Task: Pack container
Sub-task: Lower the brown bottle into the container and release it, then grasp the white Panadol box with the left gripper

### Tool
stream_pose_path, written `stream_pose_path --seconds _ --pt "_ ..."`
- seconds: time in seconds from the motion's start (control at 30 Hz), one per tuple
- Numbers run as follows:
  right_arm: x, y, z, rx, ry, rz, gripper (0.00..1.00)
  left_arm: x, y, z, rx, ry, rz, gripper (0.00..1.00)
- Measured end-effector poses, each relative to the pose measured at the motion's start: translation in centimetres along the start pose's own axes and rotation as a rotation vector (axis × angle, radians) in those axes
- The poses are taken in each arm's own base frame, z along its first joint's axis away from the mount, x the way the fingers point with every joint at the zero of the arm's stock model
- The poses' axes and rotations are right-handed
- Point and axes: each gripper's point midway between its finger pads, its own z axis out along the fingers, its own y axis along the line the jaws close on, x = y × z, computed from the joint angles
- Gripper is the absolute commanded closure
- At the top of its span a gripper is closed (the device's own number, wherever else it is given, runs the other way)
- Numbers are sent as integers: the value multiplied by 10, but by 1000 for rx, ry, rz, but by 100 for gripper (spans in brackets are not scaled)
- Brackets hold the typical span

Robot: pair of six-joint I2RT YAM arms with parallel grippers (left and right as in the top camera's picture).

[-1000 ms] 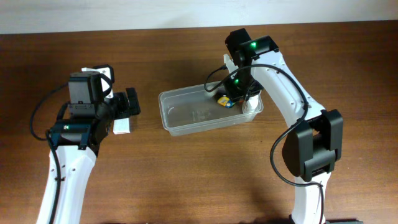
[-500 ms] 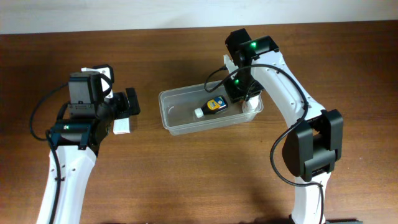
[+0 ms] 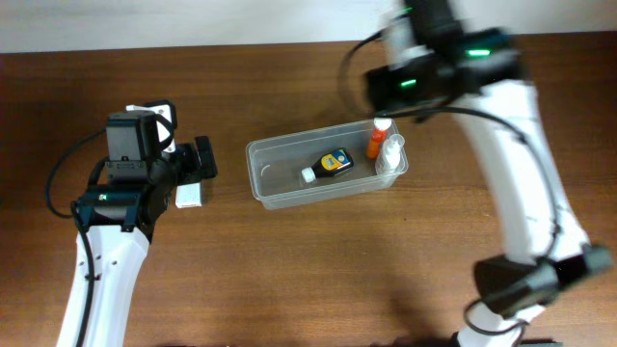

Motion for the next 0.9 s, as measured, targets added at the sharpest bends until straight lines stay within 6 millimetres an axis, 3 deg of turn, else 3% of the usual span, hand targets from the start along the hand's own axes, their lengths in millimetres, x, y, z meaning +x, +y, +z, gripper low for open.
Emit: stream_pose_path --seconds 0.13,0.27,0.4,0.6,0.73,0.9 --pt "16 -76 -11 64 40 196 14 0 1 1 -4 1 0 0" --pt "38 -121 8 94 127 319 14 7 7 16 -41 44 0 0" --pt "60 -137 27 94 210 376 14 26 18 54 -80 151 -8 0" --pt "82 -138 51 83 282 395 14 60 50 113 -138 290 -37 0" --pt "93 -137 59 78 317 401 14 84 64 137 -152 377 -20 0" --pt "92 -137 60 79 312 400 14 107 68 158 -144 448 30 0"
